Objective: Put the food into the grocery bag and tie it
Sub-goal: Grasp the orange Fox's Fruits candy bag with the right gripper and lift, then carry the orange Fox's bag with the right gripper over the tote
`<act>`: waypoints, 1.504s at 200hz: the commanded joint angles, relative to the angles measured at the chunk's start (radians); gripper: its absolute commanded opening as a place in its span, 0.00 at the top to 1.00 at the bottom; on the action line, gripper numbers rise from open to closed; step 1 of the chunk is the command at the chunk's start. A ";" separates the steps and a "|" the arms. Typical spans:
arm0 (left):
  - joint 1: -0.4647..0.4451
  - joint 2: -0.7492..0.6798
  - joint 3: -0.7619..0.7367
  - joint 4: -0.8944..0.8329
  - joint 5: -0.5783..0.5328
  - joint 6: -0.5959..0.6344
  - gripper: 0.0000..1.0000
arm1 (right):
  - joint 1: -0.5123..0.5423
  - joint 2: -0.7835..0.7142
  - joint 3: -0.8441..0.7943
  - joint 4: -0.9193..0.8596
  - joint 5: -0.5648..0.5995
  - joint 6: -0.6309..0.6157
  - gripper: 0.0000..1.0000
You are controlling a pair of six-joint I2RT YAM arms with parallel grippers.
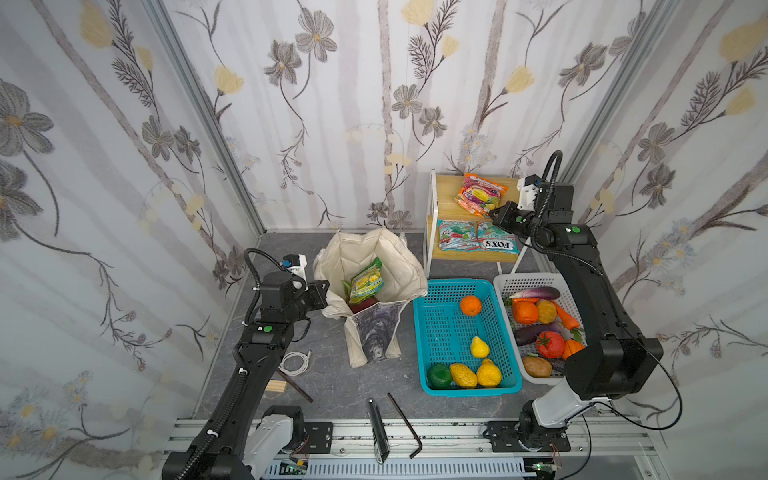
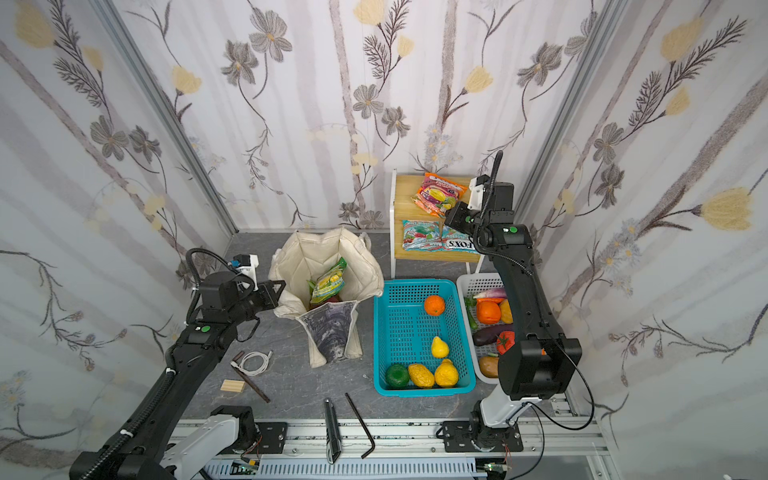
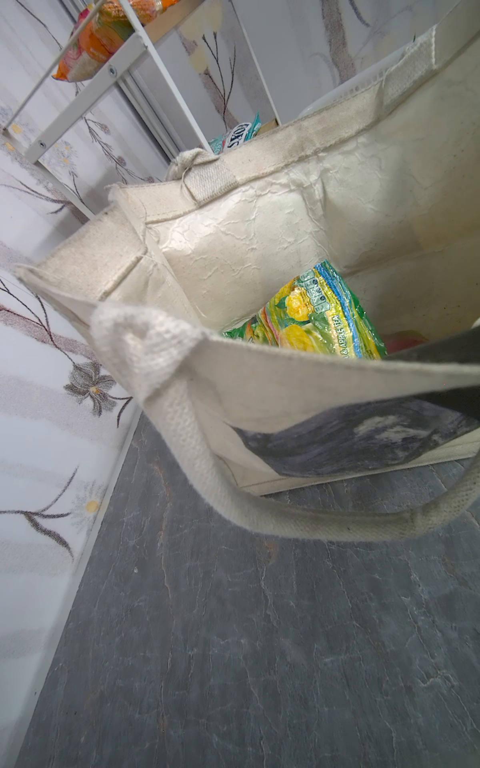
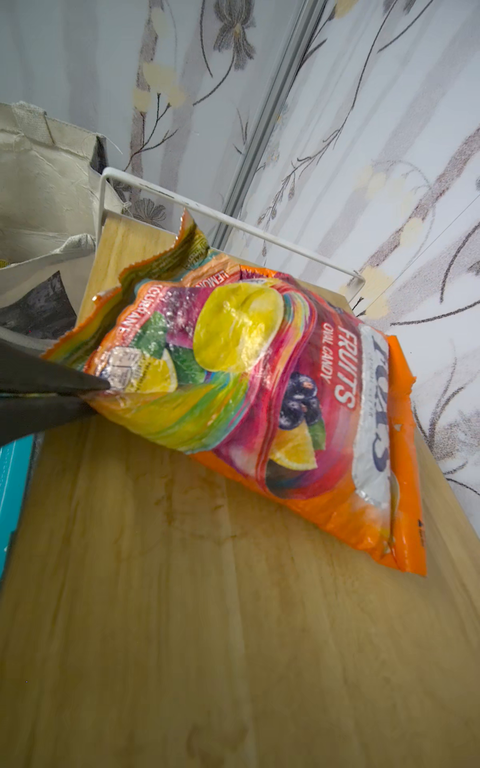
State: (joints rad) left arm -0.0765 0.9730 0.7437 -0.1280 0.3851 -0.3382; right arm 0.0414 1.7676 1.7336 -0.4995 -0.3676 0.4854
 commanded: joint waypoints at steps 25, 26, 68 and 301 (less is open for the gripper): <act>0.002 -0.007 -0.001 0.027 -0.003 0.005 1.00 | -0.019 -0.023 -0.020 0.037 -0.008 0.008 0.72; 0.002 -0.007 -0.001 0.027 -0.003 0.005 1.00 | -0.019 -0.022 -0.021 0.039 -0.012 0.009 0.72; 0.001 -0.007 -0.002 0.027 -0.005 0.007 1.00 | -0.005 -0.032 -0.042 0.085 -0.035 0.041 0.61; 0.002 -0.005 -0.001 0.027 -0.006 0.005 1.00 | 0.272 -0.138 0.144 0.006 0.048 0.005 1.00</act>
State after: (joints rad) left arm -0.0765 0.9695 0.7437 -0.1307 0.3847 -0.3382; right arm 0.2436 1.6363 1.8542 -0.4976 -0.3584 0.5041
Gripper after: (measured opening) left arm 0.051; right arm 0.048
